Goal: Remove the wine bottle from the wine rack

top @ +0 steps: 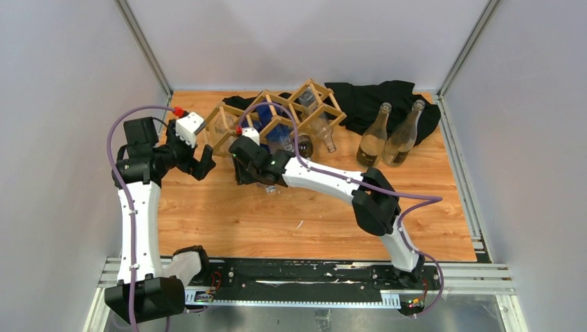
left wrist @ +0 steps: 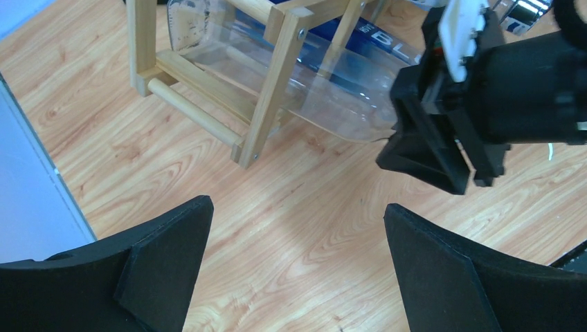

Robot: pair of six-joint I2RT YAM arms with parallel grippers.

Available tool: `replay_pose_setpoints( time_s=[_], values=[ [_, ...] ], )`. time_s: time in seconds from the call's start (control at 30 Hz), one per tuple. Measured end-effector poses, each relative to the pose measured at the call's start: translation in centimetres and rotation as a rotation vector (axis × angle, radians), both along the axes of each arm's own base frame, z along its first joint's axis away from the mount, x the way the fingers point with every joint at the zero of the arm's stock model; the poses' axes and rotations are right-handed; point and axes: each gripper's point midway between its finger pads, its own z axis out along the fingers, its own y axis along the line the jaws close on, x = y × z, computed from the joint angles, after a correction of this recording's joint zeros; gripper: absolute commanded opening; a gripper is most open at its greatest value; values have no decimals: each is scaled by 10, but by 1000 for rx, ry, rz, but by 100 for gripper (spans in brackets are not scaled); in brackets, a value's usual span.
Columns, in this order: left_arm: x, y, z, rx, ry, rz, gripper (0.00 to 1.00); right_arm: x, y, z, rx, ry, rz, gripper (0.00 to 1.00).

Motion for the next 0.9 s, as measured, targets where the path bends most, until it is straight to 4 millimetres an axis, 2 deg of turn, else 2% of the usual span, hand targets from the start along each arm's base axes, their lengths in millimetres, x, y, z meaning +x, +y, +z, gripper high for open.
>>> replay_pose_setpoints(
  time_s=[0.3,0.5,0.77,0.9],
  values=[
    [-3,0,-15,44,6,-54,100,-36,-22,4,-11,11,45,0],
    [-6,-4,-13,75,-40,-115,100,-60,-43,15,-4,18,76,0],
    [-11,-15,-17,116,-88,-226,100,-84,-64,37,56,19,119,0],
    [-17,-31,-18,167,-134,-325,100,-91,-73,49,78,16,129,0]
  ],
)
